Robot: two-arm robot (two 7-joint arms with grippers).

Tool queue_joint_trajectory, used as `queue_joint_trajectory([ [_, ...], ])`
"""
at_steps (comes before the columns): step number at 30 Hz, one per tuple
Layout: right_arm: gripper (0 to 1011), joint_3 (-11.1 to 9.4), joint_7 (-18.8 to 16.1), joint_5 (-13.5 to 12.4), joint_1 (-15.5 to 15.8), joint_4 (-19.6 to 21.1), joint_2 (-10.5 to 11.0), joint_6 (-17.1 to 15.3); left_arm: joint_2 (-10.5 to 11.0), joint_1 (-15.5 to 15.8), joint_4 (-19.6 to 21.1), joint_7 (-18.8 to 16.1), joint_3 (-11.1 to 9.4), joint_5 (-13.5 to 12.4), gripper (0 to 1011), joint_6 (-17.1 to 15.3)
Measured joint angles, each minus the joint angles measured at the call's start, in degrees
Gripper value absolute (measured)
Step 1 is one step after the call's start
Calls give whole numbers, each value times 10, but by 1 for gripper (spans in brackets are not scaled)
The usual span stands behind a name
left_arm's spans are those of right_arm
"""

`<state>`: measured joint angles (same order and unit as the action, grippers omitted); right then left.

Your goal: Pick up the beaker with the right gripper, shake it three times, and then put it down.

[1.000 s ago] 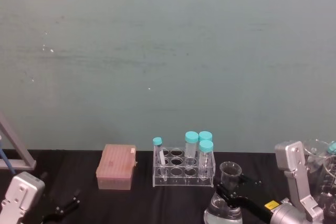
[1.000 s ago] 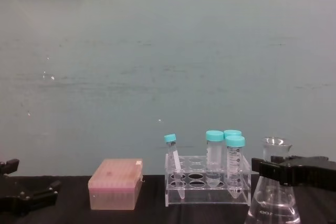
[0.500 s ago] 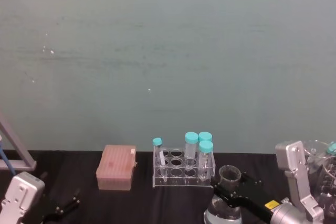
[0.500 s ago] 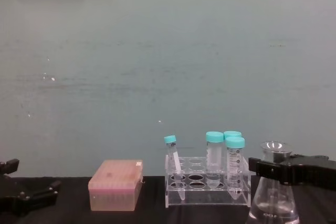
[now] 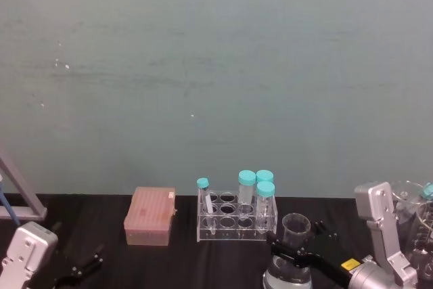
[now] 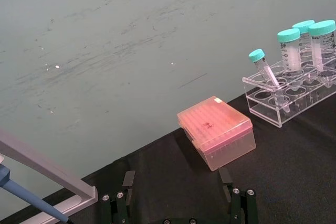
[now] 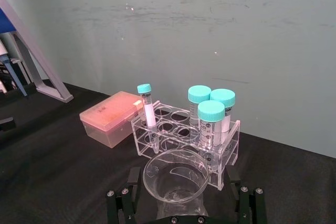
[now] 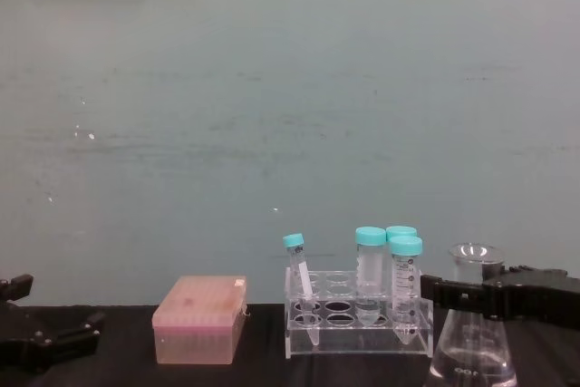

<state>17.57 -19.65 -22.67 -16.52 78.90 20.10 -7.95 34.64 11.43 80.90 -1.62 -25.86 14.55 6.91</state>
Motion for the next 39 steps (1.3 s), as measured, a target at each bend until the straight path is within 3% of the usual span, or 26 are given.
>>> queue_joint_trajectory([
  [8, 1003, 0, -1, -1, 1, 0, 1, 2, 0, 0, 0, 0, 0, 0, 1000, 0],
  [17, 1003, -12, -6, -7, 11, 12, 4, 27, 0, 0, 0, 0, 0, 0, 1000, 0],
  [26, 1003, -27, -33, -38, 11, 16, 9, 55, 0, 0, 0, 0, 0, 0, 1000, 0],
  [30, 1003, -34, -28, -41, 11, 16, 7, 77, 0, 0, 0, 0, 0, 0, 1000, 0],
  [33, 1003, -48, 21, -12, 14, 16, -5, 112, 0, 0, 0, 0, 0, 0, 1000, 0],
  [36, 1003, -56, 69, 21, 16, 16, -11, 122, 0, 0, 0, 0, 0, 0, 1000, 0],
  [37, 1003, -59, 98, 44, 17, 16, -15, 122, 0, 0, 0, 0, 0, 0, 1000, 0],
  [38, 1003, -59, 98, 44, 17, 16, -15, 122, 0, 0, 0, 0, 0, 0, 1000, 0],
  [39, 1003, -62, 131, 67, 19, 16, -17, 116, 0, 0, 0, 0, 0, 0, 1000, 0],
])
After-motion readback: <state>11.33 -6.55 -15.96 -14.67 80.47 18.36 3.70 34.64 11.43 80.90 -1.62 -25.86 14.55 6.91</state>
